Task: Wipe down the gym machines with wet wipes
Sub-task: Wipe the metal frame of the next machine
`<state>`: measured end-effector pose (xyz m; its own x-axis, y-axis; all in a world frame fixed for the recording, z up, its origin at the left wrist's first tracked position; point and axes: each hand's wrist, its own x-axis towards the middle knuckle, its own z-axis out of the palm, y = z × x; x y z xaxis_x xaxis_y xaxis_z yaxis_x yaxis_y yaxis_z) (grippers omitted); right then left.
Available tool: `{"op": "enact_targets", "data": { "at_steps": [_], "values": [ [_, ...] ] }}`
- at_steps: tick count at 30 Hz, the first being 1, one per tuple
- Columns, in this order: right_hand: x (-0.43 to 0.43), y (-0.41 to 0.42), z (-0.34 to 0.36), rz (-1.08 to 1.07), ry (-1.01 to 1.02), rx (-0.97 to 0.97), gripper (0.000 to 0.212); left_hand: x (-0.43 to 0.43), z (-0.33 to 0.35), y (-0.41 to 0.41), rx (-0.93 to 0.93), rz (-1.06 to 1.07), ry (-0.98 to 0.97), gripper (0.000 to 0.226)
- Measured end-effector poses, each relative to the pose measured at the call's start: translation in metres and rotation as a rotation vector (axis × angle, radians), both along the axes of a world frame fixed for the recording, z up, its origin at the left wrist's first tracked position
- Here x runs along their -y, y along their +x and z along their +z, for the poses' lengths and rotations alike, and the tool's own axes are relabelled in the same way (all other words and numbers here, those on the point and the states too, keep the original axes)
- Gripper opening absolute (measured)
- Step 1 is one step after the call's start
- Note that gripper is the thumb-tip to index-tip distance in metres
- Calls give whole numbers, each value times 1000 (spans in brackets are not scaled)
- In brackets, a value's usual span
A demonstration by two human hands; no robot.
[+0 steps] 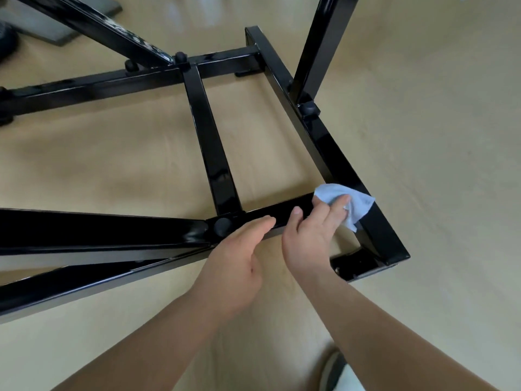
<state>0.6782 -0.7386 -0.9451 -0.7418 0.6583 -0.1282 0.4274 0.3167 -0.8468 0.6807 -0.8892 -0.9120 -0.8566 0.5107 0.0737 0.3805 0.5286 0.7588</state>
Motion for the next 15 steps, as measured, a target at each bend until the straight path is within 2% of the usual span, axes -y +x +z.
{"op": "enact_targets", "data": {
  "at_steps": [2,8,10,12,15],
  "values": [
    [9,3,-2,13,24,-33,48,1,0,0,12,12,3,77],
    [30,40,4,249,125,-47,48,14,-2,2,-9,-28,-17,75],
    [15,38,-1,237,341,-42,52,17,-5,4,-10,-40,-44,76],
    [-3,31,-8,185,569,-63,47,17,-5,6,-10,-27,-56,78],
    [-18,23,-13,109,682,-130,30,14,0,7,-14,-21,-38,78]
  ]
}}
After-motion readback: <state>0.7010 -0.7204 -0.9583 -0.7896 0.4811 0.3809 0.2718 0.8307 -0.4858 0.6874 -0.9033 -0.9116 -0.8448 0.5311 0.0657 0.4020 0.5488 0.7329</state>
